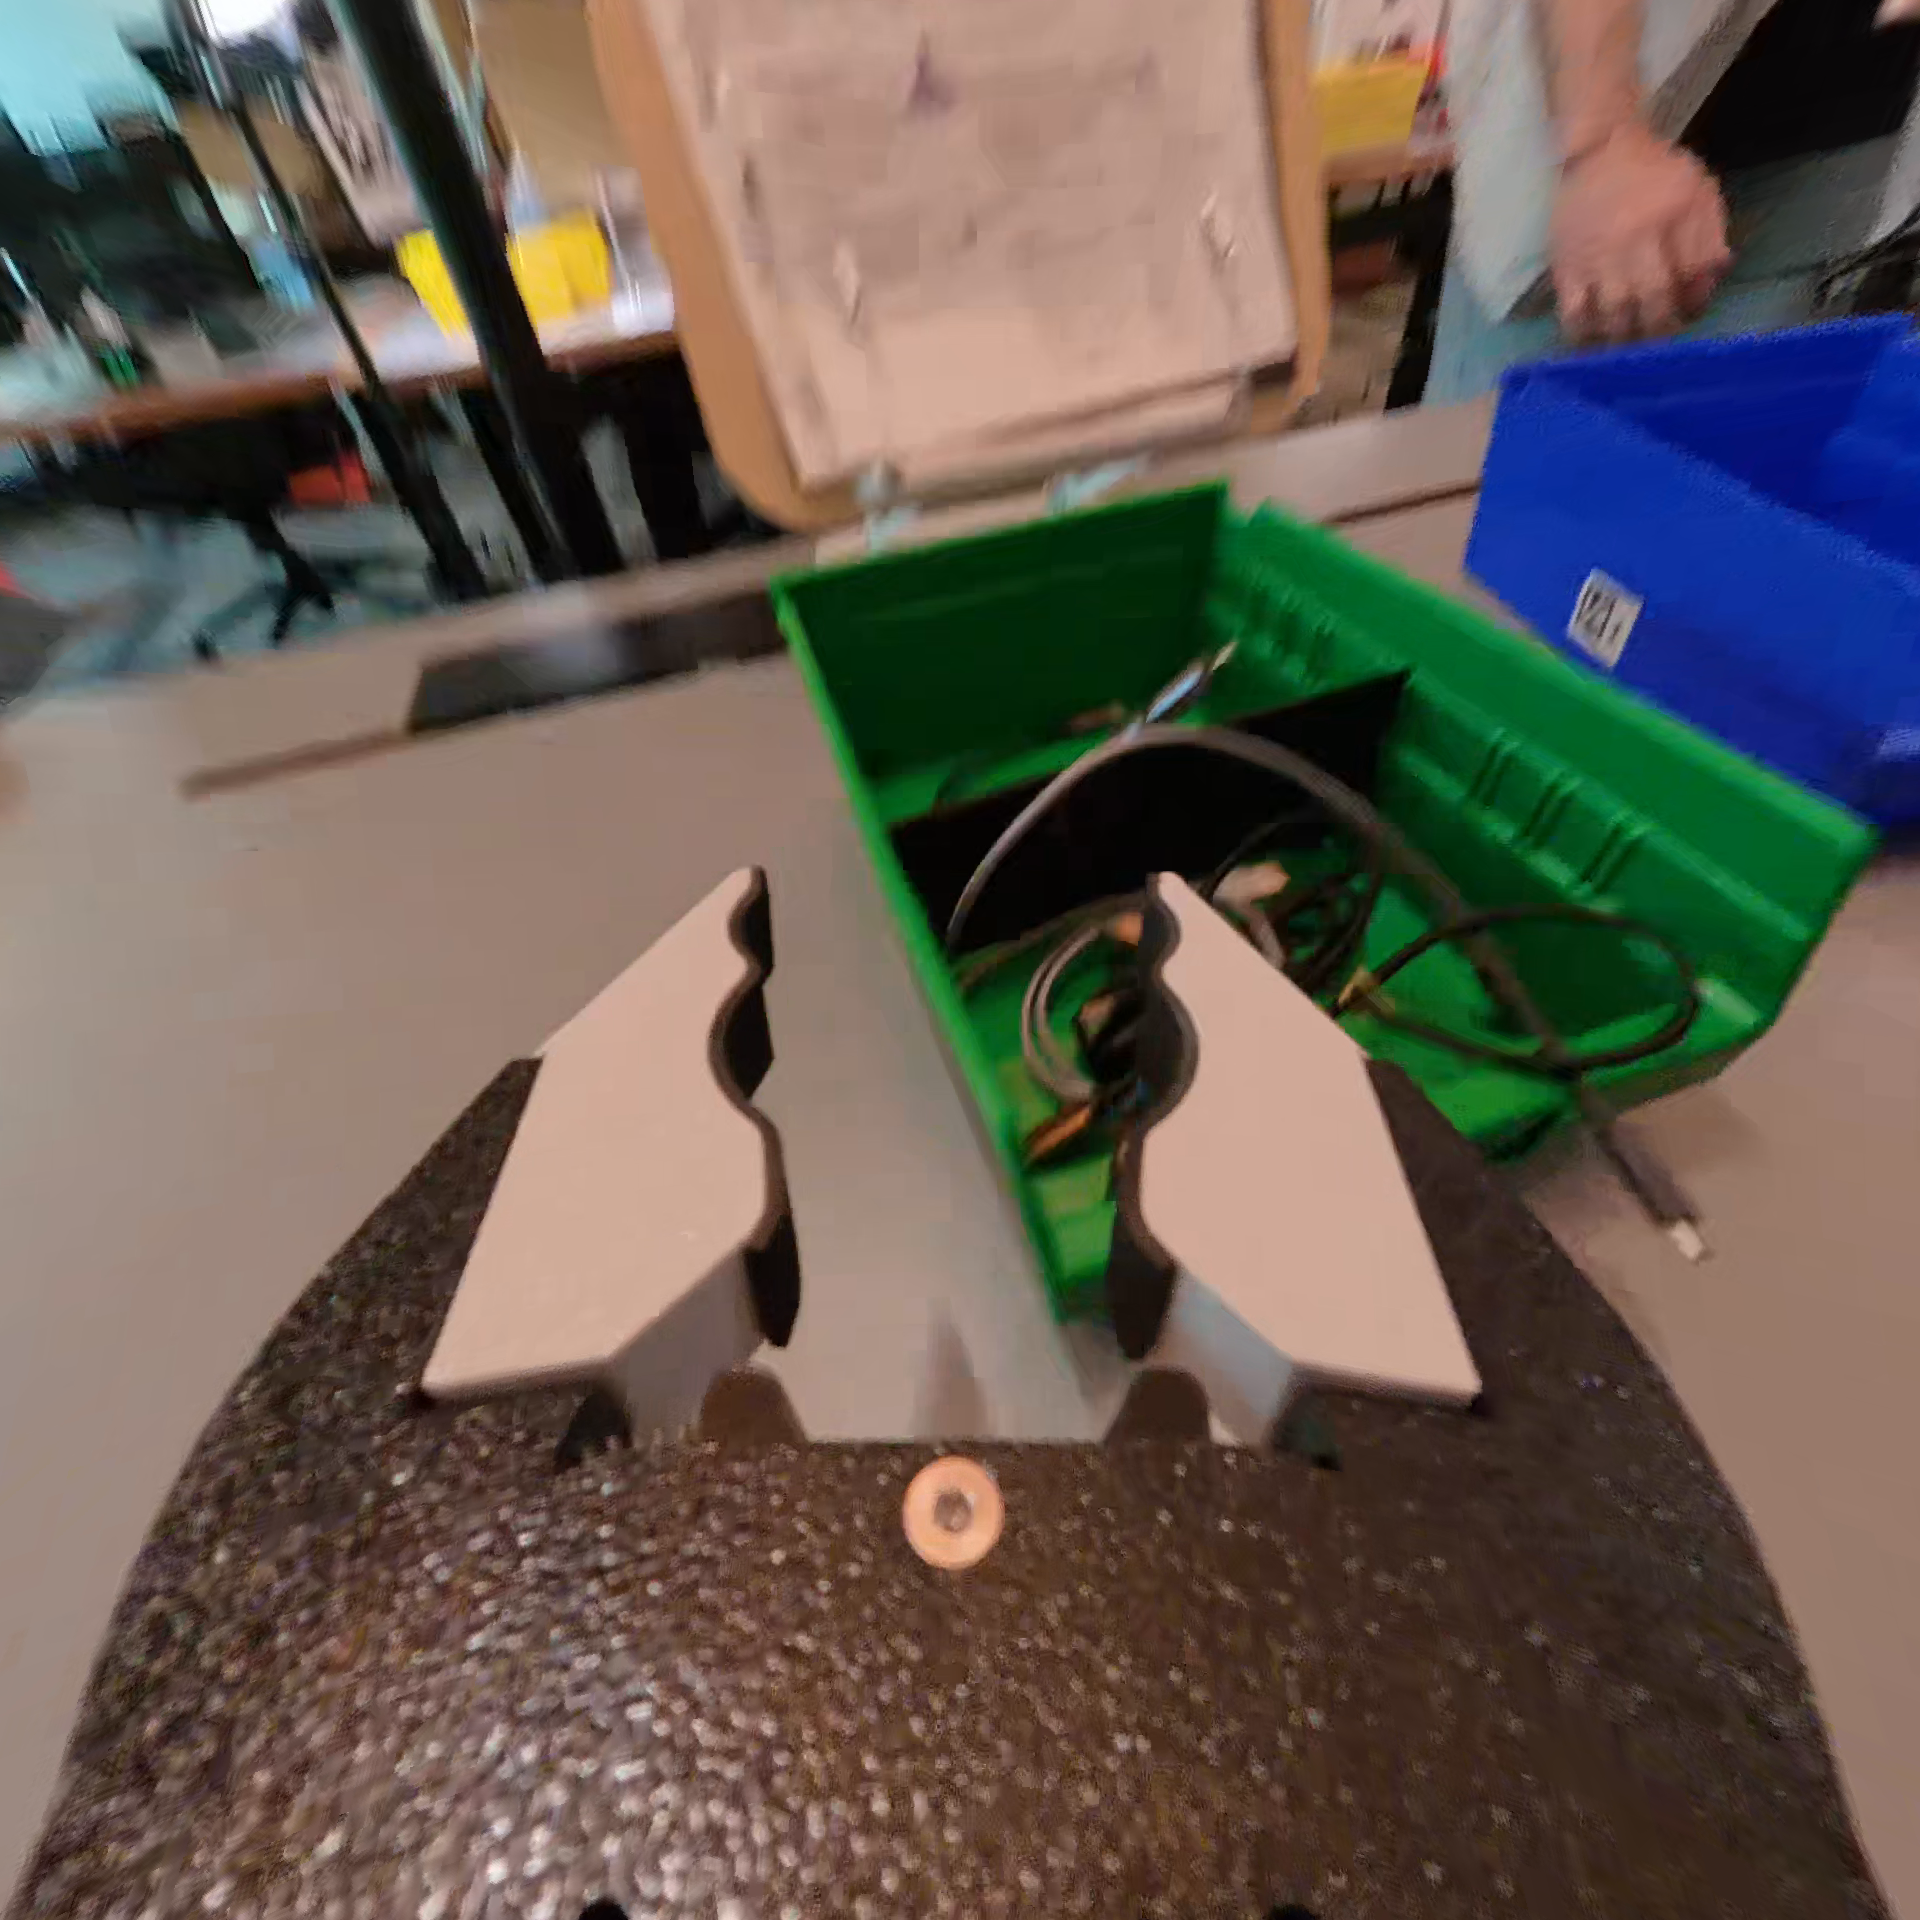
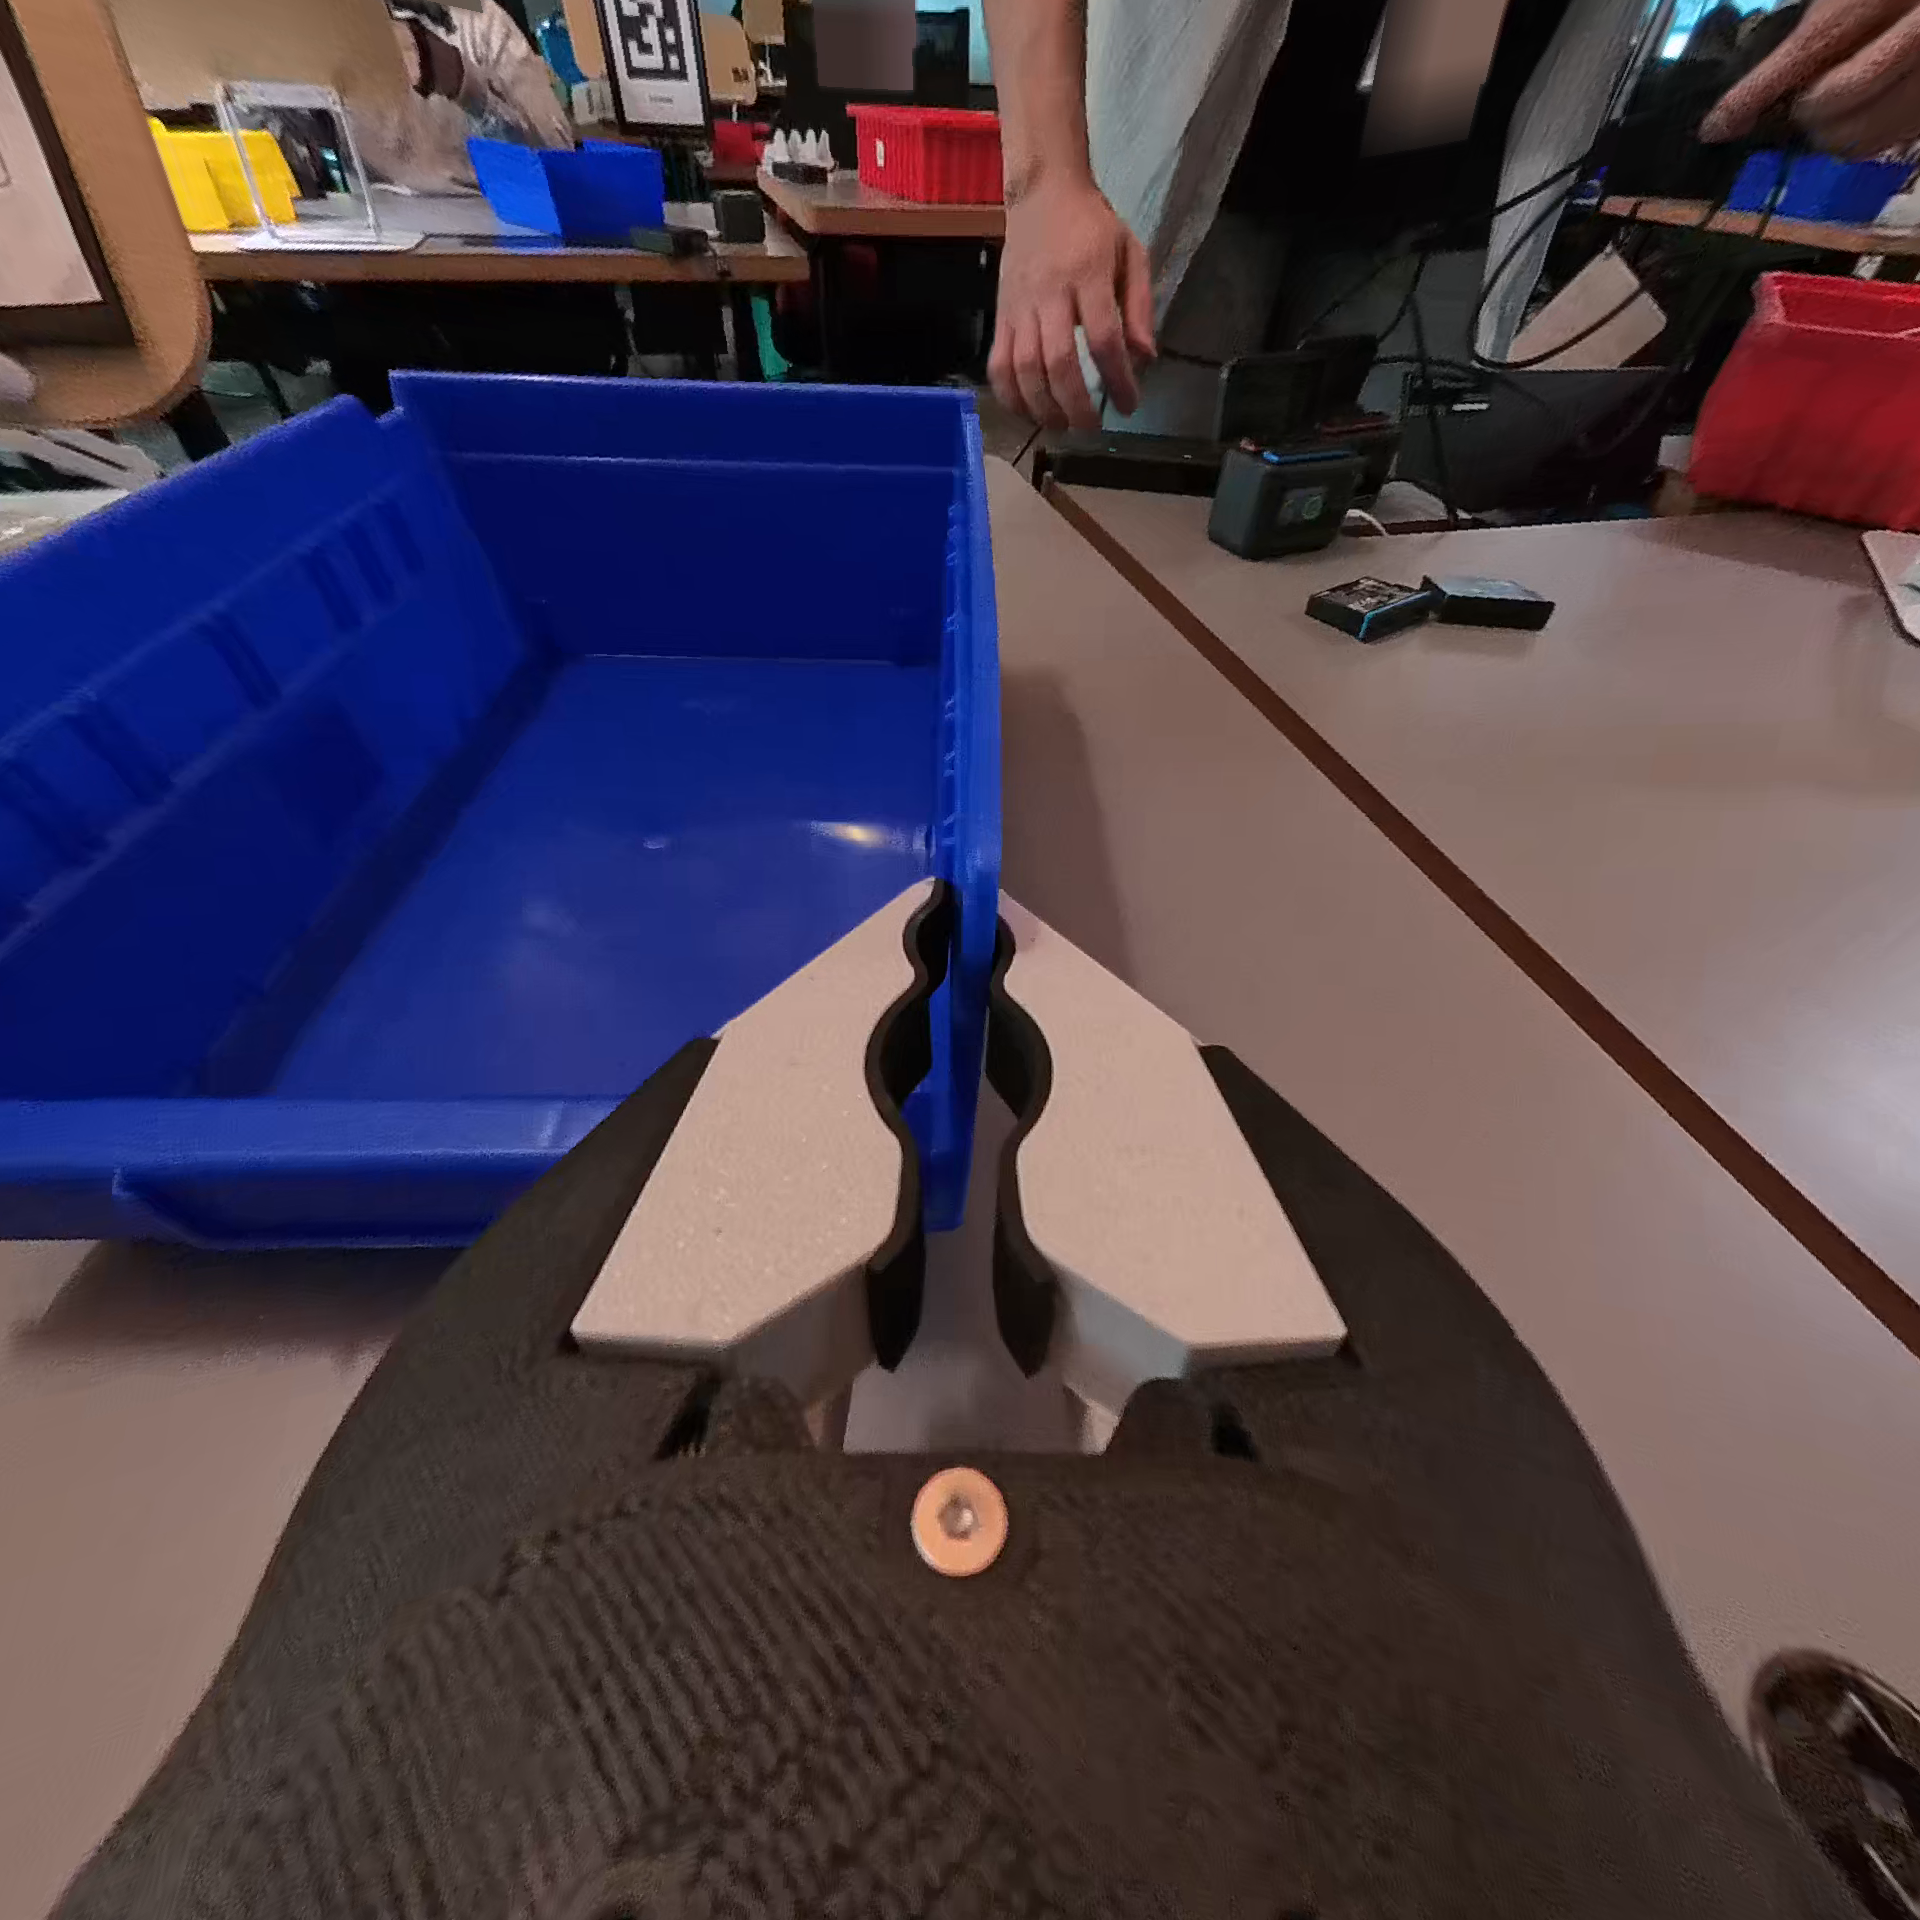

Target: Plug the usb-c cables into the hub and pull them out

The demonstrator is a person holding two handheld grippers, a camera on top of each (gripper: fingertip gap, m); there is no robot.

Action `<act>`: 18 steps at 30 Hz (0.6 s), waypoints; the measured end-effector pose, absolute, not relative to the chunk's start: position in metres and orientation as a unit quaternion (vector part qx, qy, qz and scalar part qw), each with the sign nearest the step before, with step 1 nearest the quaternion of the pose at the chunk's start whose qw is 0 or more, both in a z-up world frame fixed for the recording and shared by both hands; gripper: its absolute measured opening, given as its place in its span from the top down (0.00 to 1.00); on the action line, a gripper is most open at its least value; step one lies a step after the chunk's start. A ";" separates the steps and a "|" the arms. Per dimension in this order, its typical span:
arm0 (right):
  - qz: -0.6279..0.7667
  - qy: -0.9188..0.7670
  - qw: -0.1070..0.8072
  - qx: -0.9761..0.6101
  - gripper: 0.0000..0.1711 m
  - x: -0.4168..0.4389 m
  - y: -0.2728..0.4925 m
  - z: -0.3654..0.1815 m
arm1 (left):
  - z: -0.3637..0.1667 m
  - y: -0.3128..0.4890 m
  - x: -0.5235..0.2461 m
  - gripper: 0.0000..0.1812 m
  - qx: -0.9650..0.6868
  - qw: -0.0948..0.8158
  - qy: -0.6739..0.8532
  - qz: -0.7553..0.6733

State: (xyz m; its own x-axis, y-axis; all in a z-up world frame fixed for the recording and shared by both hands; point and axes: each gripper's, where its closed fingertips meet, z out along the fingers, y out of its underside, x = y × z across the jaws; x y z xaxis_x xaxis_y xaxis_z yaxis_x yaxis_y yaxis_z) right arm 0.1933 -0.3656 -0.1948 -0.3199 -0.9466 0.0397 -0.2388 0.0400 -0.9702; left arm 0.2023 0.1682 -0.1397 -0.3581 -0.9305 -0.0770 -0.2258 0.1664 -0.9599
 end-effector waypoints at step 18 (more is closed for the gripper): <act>-0.591 0.461 0.410 -0.520 0.72 0.217 -0.247 -0.105 | -0.203 0.286 0.235 0.98 -0.468 0.370 0.684 -0.420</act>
State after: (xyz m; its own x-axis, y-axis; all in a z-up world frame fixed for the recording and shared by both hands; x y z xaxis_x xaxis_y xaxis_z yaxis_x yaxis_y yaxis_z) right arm 0.2166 -0.2469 -0.1052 -0.1231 -0.9638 0.2365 0.0039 -0.2388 -0.9711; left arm 0.2350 0.2862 -0.2034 -0.2895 -0.9505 -0.1133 -0.3295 0.2100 -0.9205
